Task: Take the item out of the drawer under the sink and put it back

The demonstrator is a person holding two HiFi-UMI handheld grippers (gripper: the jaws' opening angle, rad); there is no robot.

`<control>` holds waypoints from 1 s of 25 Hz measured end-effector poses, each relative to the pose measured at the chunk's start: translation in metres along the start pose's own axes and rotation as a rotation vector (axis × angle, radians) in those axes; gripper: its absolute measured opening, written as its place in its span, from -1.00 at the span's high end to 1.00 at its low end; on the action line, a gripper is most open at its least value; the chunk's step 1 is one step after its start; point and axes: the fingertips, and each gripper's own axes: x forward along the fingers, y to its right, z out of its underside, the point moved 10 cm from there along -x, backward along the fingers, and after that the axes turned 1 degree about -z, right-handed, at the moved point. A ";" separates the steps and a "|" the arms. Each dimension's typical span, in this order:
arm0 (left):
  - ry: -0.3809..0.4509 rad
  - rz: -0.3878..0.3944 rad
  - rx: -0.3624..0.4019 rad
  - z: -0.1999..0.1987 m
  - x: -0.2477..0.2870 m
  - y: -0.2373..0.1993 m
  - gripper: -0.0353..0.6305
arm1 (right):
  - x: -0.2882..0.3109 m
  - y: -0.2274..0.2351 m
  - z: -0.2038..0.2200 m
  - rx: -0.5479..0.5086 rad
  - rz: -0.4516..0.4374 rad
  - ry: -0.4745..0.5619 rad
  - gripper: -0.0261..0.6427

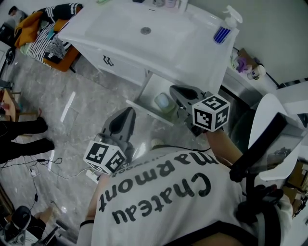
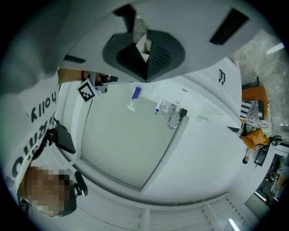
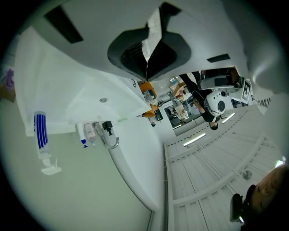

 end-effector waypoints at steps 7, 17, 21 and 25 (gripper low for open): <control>-0.016 0.001 0.030 0.001 0.009 -0.001 0.90 | 0.007 0.003 0.005 -0.011 -0.022 -0.019 0.89; -0.057 -0.008 0.013 0.003 0.024 -0.015 0.90 | 0.021 -0.006 0.037 -0.026 -0.040 -0.043 0.89; -0.104 0.026 -0.027 0.007 0.041 -0.034 0.90 | 0.035 -0.003 0.053 -0.070 -0.003 -0.129 0.89; -0.169 0.077 -0.014 0.012 0.059 -0.058 0.90 | 0.047 0.001 0.066 -0.070 0.050 -0.174 0.89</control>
